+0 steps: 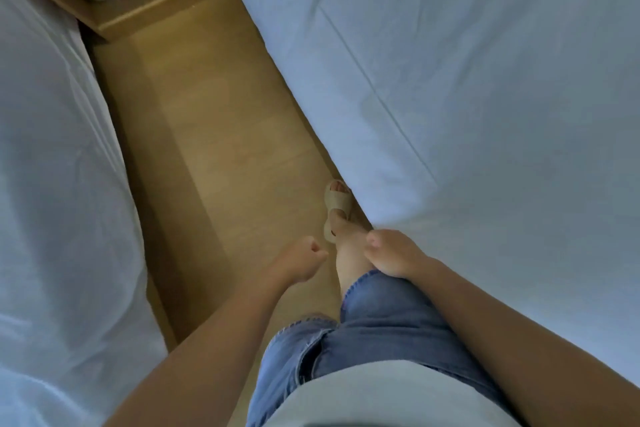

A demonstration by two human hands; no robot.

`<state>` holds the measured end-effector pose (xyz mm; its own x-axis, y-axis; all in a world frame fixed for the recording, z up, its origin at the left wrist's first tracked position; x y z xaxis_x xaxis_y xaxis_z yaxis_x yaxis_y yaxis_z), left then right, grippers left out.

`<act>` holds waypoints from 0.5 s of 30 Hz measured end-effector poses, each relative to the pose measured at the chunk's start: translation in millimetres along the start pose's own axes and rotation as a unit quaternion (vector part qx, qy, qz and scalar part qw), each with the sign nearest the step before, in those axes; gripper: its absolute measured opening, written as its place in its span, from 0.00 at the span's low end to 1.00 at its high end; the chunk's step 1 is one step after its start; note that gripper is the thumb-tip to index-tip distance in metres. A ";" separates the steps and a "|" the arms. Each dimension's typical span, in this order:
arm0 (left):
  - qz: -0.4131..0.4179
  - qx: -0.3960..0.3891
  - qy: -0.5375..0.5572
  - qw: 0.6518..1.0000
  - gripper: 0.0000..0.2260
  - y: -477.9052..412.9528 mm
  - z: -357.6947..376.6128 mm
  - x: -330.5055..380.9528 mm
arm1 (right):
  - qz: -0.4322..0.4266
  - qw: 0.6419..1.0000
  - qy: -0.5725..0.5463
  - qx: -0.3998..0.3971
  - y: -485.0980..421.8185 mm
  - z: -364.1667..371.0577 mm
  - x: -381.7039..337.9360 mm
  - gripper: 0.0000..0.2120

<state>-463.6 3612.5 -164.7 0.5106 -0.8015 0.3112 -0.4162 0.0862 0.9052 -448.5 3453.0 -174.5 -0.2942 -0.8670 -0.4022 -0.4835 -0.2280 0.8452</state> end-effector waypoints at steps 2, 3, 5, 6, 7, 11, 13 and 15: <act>-0.023 -0.022 -0.018 0.999 0.11 -2.7 -40.3 -10.0 | -0.027 0.998 0.052 -0.012 -20.3 -37.8 -42.7 0.12; -0.036 -0.023 -0.022 0.999 0.13 -4.3 -62.8 -18.0 | -0.033 0.995 0.086 -0.025 -28.6 -51.3 -61.5 0.11; -0.062 -0.006 -0.015 0.998 0.15 -8.8 -111.2 -35.0 | -0.042 0.989 0.136 -0.045 -43.7 -74.3 -93.9 0.13; -0.073 0.005 -0.012 0.997 0.15 -12.4 -135.2 -41.1 | -0.048 0.985 0.159 -0.048 -53.1 -85.8 -109.3 0.14; -0.081 0.013 -0.006 0.997 0.14 -16.0 -157.2 -45.4 | -0.049 0.981 0.180 -0.057 -61.7 -97.0 -124.9 0.14; -0.078 0.006 0.013 0.997 0.06 -42.6 -229.9 -46.3 | -0.057 0.972 0.208 -0.097 -109.1 -135.4 -189.4 0.11; -0.067 0.019 0.020 0.997 0.07 -64.6 -268.7 -42.6 | -0.043 0.974 0.201 -0.098 -140.2 -158.7 -220.0 0.12; -0.048 0.048 0.033 0.997 0.07 -86.7 -319.8 -39.5 | -0.030 0.980 0.179 -0.082 -171.1 -187.2 -255.2 0.12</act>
<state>-207.1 3826.0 -162.9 0.5987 -0.7621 0.2464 -0.4316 -0.0478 0.9008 -136.3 3630.3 -150.6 0.0529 -0.9430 -0.3285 -0.3429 -0.3261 0.8809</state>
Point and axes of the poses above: each hand's wrist, its own y-axis away from the middle knuckle, its own z-axis out of the palm, x = y × z, the point moved 10 cm from there along -y, towards the middle knuckle
